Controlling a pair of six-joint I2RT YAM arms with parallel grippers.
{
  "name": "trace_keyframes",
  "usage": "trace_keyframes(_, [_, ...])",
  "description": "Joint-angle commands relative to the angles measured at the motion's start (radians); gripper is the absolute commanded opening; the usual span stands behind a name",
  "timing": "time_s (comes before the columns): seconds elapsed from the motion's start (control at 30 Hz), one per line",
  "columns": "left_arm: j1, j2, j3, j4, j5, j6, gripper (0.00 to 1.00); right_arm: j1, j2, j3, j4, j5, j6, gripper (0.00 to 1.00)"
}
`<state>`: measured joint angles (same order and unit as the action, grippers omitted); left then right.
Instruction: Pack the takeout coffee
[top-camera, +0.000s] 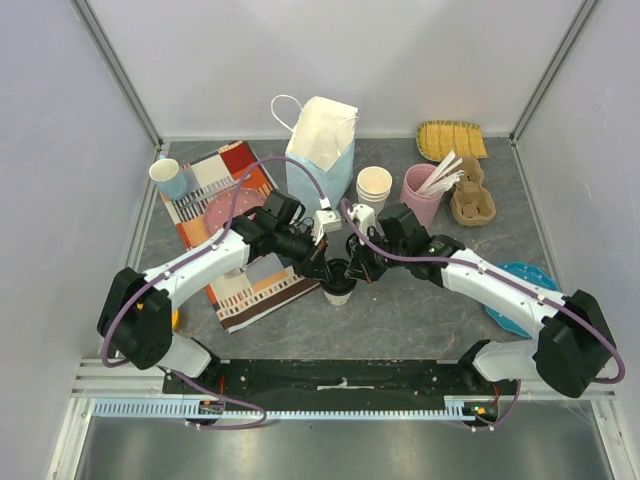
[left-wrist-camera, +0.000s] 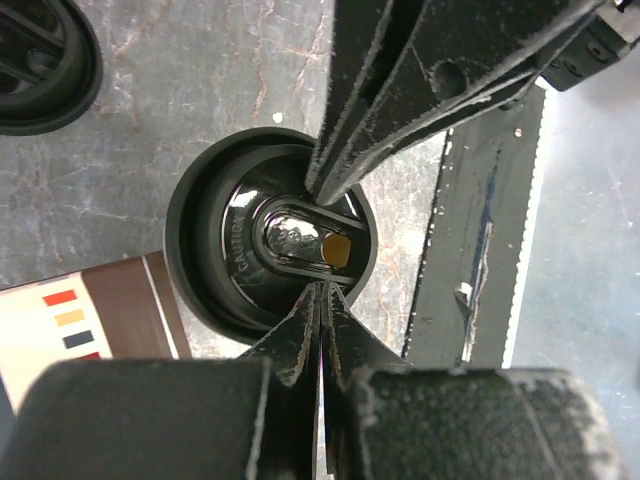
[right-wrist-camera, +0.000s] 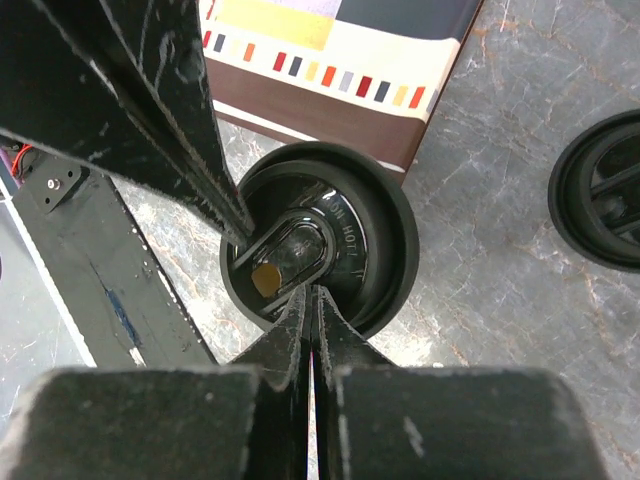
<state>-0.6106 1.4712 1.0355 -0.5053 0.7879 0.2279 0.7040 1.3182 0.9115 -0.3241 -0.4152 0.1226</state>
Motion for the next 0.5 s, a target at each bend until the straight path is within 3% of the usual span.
trace_keyframes(0.0, [-0.006, 0.011, -0.023, 0.064, -0.102, 0.016, 0.02, -0.003, -0.020, -0.043, 0.000, 0.001, 0.023, 0.00])
trace_keyframes(0.2, [-0.006, -0.075, 0.037, 0.015, -0.009, -0.004, 0.02, -0.001, -0.019, 0.061, -0.053, -0.026, 0.008, 0.00])
trace_keyframes(0.33, [-0.005, -0.077, 0.141, -0.050, 0.001, -0.004, 0.02, -0.003, -0.024, 0.188, -0.092, -0.024, -0.006, 0.00])
trace_keyframes(0.47, [-0.003, -0.061, 0.143, -0.023, -0.021, -0.012, 0.02, -0.003, 0.001, 0.231, -0.089, -0.020, -0.006, 0.00])
